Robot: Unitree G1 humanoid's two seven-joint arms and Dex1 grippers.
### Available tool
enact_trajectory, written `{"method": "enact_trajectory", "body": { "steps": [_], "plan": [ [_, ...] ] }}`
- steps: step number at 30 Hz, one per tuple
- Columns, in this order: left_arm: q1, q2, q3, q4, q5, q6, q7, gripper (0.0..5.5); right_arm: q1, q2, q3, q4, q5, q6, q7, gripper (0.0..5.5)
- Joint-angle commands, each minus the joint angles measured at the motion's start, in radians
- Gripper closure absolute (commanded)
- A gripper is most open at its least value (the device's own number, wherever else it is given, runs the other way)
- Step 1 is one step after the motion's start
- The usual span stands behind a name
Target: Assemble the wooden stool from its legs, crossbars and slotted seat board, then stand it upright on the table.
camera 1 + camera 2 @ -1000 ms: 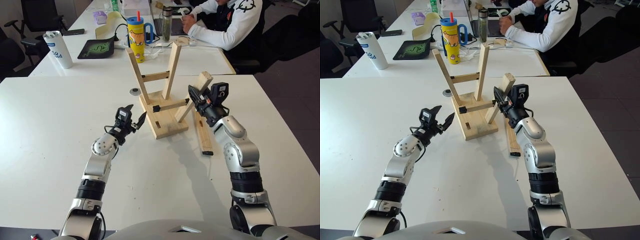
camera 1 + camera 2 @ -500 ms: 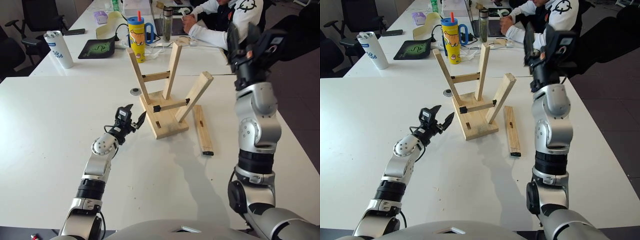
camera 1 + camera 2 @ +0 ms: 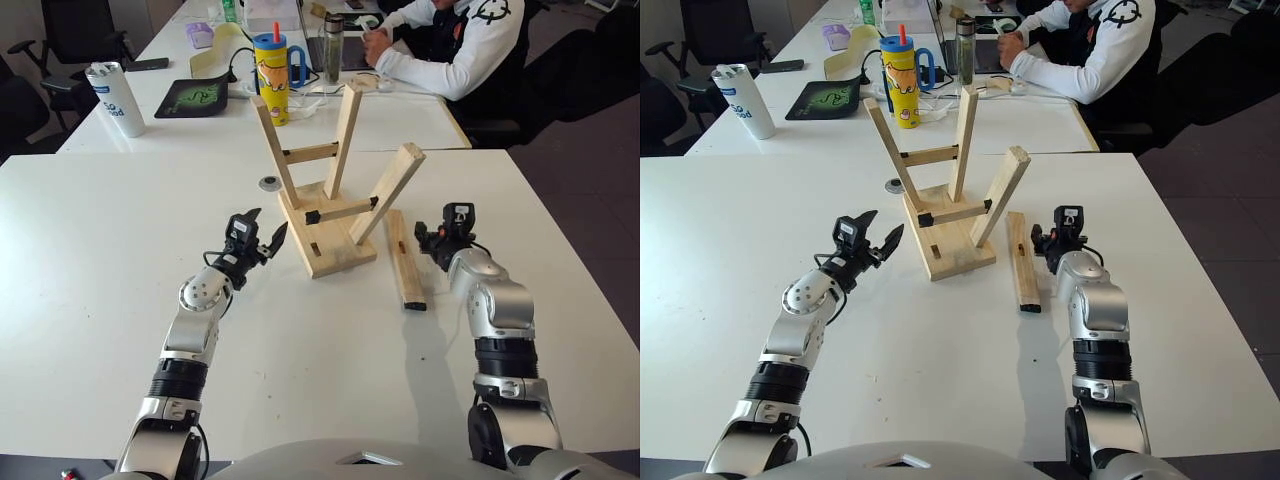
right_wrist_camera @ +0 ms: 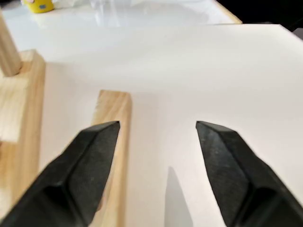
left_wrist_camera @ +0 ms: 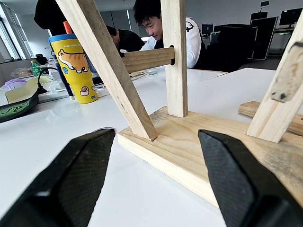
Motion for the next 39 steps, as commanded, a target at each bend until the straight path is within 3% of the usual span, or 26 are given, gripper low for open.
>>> {"method": "enact_trajectory", "body": {
  "steps": [1, 10, 19, 25, 29, 34, 39],
  "plan": [
    [0.015, 0.001, 0.003, -0.006, 0.002, 0.001, 0.005, 2.23, 0.014, 0.014, 0.020, -0.041, 0.004, 0.075, 0.004, 1.94],
    [0.023, -0.006, 0.005, -0.019, 0.002, 0.004, 0.017, 2.23, 0.037, 0.026, 0.065, -0.026, 0.005, 0.201, 0.039, 1.94],
    [0.025, -0.011, 0.002, -0.022, 0.003, 0.003, 0.021, 2.23, 0.047, 0.009, 0.108, -0.005, -0.034, 0.205, 0.053, 1.94],
    [0.025, -0.013, 0.003, -0.024, 0.002, 0.003, 0.024, 2.23, 0.042, 0.010, 0.093, 0.030, -0.062, 0.166, 0.044, 2.83],
    [0.019, -0.012, 0.008, -0.022, 0.002, -0.001, 0.029, 2.23, 0.012, 0.002, 0.079, 0.053, -0.081, 0.097, 0.029, 3.40],
    [0.013, -0.009, 0.021, -0.024, 0.000, -0.008, 0.036, 2.23, -0.056, 0.010, 0.003, 0.108, -0.088, -0.015, -0.016, 3.45],
    [0.010, -0.016, 0.054, -0.047, -0.027, -0.012, 0.057, 2.23, -0.144, -0.028, -0.032, 0.092, -0.152, -0.377, -0.069, 3.45]
  ]
}}
